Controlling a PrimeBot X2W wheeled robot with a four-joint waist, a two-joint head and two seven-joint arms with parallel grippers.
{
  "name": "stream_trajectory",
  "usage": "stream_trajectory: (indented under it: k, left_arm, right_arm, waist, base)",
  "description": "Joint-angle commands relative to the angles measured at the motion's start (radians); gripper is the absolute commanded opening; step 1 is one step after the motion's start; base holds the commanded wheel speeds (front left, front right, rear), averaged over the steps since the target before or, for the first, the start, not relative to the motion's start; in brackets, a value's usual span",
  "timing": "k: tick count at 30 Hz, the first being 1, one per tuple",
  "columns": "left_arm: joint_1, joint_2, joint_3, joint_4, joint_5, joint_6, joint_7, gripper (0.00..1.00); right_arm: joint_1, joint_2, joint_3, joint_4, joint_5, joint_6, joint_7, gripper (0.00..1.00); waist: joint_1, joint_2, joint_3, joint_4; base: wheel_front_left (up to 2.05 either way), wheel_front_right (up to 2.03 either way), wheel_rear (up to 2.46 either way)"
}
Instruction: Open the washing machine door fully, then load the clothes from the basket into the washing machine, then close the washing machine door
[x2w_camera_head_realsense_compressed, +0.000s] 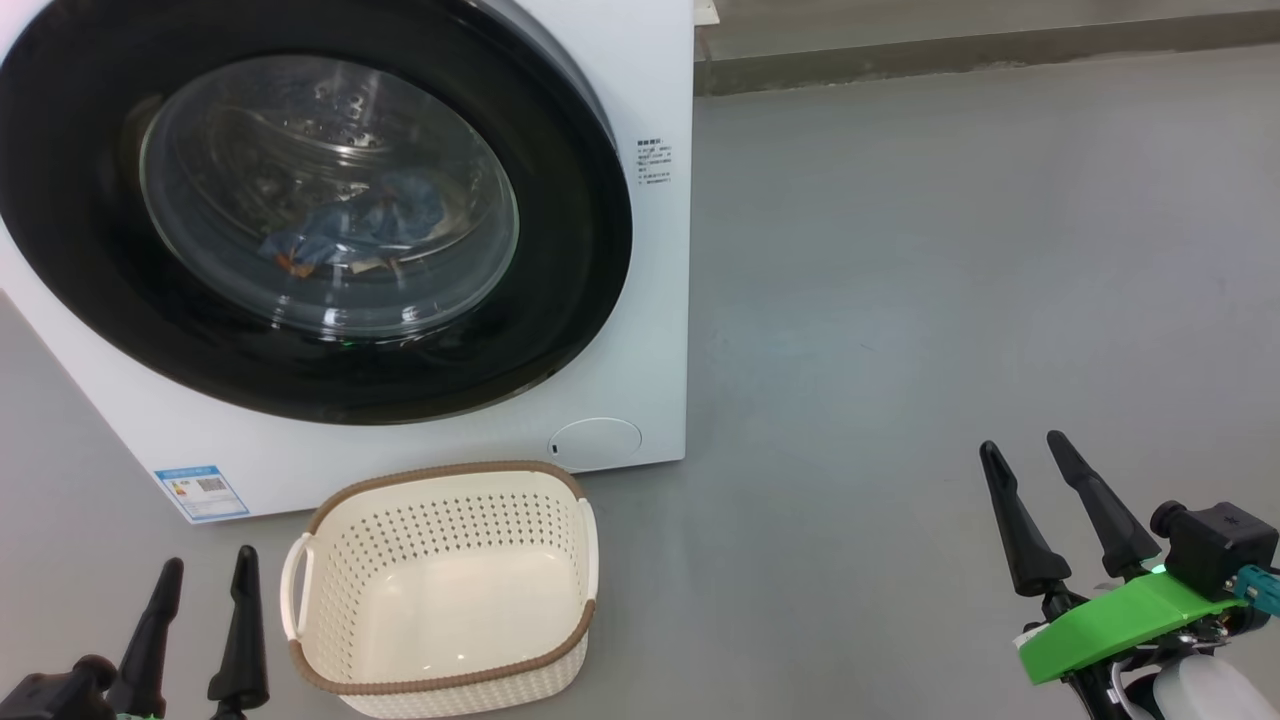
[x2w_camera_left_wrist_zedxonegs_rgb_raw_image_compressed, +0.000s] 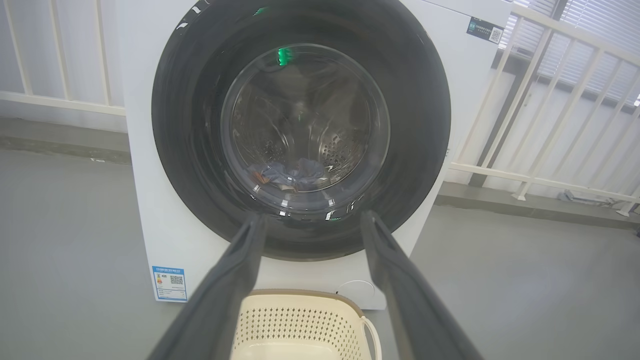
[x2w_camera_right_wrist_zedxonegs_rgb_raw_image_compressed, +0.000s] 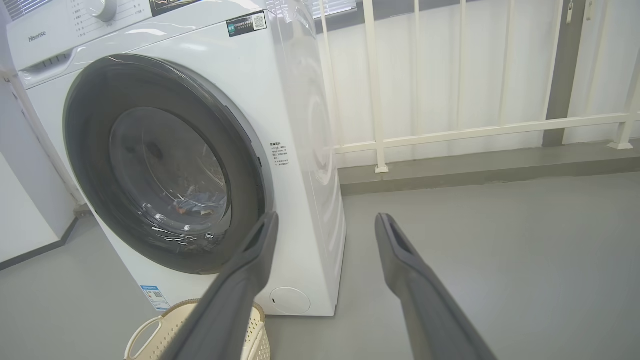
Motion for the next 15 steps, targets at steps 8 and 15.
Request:
stream_trajectory:
  k: [8,15]
  left_arm:
    - [-0.025,0.014,0.031,-0.021,0.011,-0.002,-0.008,1.0]
    - [-0.029,0.008,0.03,-0.017,0.013,-0.002,-0.008,1.0]
  right_arm:
    - [-0.002,-0.016,0.003,-0.019,-0.026,0.0,-0.008,1.0]
    - [-0.003,-0.017,0.002,-0.001,-0.037,0.0,-0.008,1.0]
  waist:
    - [0.0,0.0,-0.003,0.001]
    - [0.0,0.0,-0.001,0.008]
  base:
    - [0.0,0.0,0.0]
    - [0.0,0.0,0.0]
